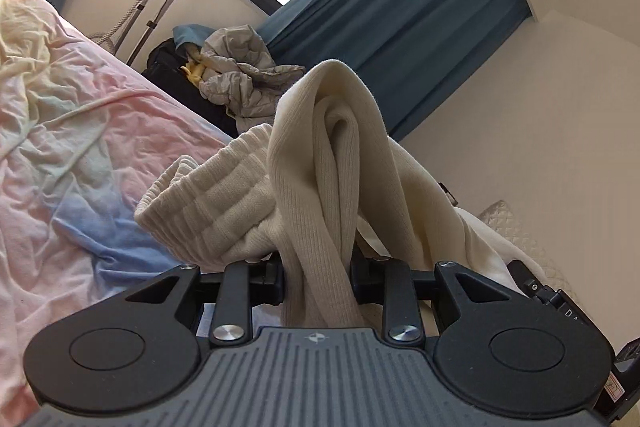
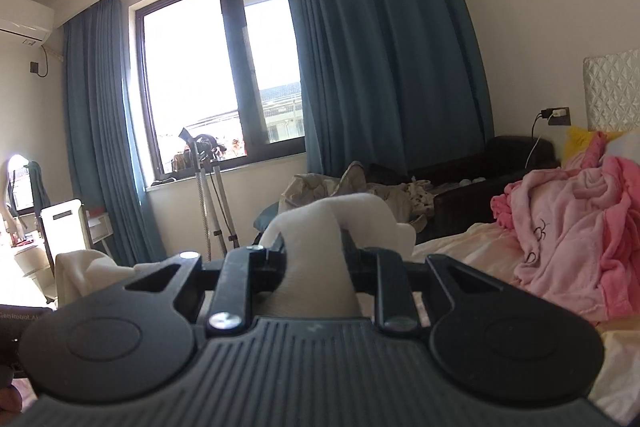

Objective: Fold clothes

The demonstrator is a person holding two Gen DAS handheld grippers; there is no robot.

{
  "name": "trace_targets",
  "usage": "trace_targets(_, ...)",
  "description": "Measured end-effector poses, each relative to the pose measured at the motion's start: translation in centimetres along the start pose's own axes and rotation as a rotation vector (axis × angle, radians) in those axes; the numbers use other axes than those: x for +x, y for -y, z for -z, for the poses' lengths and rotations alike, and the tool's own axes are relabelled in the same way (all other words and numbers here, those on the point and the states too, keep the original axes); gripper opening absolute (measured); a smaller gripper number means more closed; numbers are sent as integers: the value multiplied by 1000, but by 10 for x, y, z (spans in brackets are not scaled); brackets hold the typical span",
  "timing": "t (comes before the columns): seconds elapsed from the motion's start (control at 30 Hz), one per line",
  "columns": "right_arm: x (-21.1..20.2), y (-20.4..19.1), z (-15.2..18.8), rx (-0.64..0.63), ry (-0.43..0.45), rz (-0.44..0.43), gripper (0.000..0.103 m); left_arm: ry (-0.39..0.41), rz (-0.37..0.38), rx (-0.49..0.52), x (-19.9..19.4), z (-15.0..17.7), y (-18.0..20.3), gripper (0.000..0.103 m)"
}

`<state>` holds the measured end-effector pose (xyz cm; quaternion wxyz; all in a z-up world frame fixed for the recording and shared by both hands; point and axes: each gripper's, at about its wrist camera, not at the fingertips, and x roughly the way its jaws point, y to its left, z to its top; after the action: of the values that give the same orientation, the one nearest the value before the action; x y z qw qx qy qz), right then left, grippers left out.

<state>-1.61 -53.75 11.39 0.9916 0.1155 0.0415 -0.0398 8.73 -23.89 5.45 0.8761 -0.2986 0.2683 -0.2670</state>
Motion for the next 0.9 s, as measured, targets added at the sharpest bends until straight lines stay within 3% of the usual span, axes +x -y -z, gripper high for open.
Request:
trace_targets(0.23, 7, 122, 12, 20, 8, 204, 25, -113, 100, 114, 125, 46, 49, 32)
trace_targets(0.4, 19, 177, 67, -21, -20, 338, 25, -183, 101, 164, 195, 92, 42, 32)
trace_targets(0.5, 31, 205, 114, 14, -119, 391, 25, -207, 88, 182, 222, 115, 23, 32)
trace_targets(0.63, 42, 217, 173, -6, -285, 413, 26, -228, 107, 239, 229, 138, 4, 35)
trace_targets(0.7, 42, 221, 186, 40, -313, 418, 28, -247, 98, 234, 228, 144, -6, 40)
trace_targets(0.8, 39, 223, 182, 175, -330, 430, 30, -288, 76, 250, 225, 145, -10, 46)
trace_targets(0.9, 37, 215, 169, 195, -357, 447, 37, -336, 34, 302, 216, 139, -4, 58)
